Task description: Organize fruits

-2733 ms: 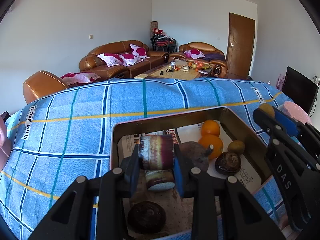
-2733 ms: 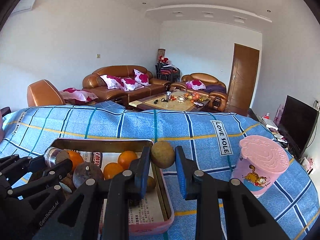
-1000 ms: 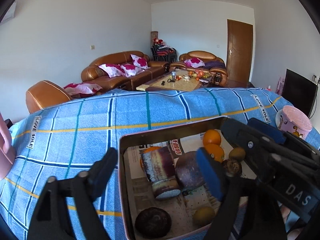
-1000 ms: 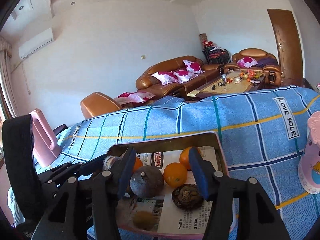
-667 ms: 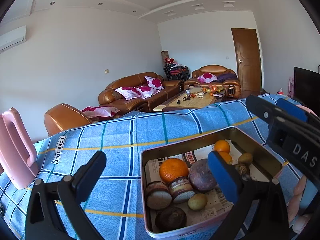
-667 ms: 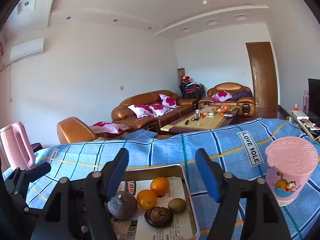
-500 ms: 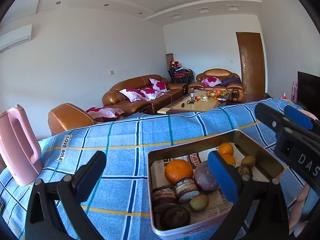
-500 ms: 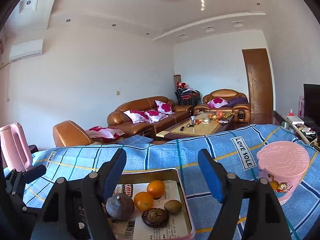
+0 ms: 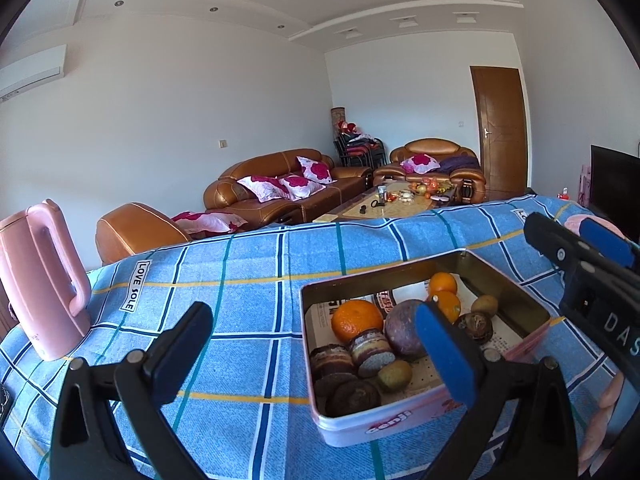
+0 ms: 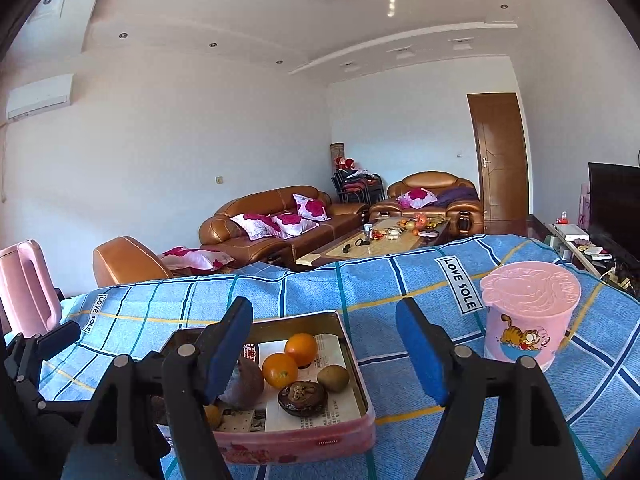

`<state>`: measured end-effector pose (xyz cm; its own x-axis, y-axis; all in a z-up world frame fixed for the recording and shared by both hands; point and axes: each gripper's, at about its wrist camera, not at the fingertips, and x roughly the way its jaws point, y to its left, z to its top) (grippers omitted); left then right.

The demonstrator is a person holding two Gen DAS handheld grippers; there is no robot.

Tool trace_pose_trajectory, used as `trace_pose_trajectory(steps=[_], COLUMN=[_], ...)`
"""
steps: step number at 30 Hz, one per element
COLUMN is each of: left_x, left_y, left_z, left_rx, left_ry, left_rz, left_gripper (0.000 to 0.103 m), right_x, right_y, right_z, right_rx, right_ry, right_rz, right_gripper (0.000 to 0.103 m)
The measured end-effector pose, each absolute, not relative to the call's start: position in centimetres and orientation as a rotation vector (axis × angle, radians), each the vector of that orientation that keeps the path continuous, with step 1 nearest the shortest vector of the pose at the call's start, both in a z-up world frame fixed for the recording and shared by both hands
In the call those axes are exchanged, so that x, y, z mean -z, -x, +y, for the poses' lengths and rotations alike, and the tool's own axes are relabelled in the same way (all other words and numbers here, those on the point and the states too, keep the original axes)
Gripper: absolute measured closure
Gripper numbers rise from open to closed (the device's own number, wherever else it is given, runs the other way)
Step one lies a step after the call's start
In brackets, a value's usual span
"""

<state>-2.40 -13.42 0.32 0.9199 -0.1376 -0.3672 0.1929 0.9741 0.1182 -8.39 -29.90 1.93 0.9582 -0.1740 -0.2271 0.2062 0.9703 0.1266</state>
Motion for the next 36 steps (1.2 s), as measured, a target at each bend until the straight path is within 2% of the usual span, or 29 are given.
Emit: trace_pose_trajectory(steps=[11,20,36], left_x=[-0.1,-0.3,-0.2], left_y=[3.5,4.5,4.5], left_z=[-12.9,-12.2,-12.0], left_rx=[0.184,0.183,0.176], left_ry=[-0.133,-0.116,-0.109], left_rz=[0.385,0.367,0.375], left_gripper=[0.0,0.0,0.0], right_x=[-2.1,-2.8,-2.8], right_y=[10.0,12.5,12.5], right_z=[-28.6,-27.2,-26.9], right_rx=[0.219,0.248,0.259], right_ry=[-0.11,-0.05,-0.041], right_rz=[0.201,0.108,0.113], right_gripper=[0.027,0.027,0.027])
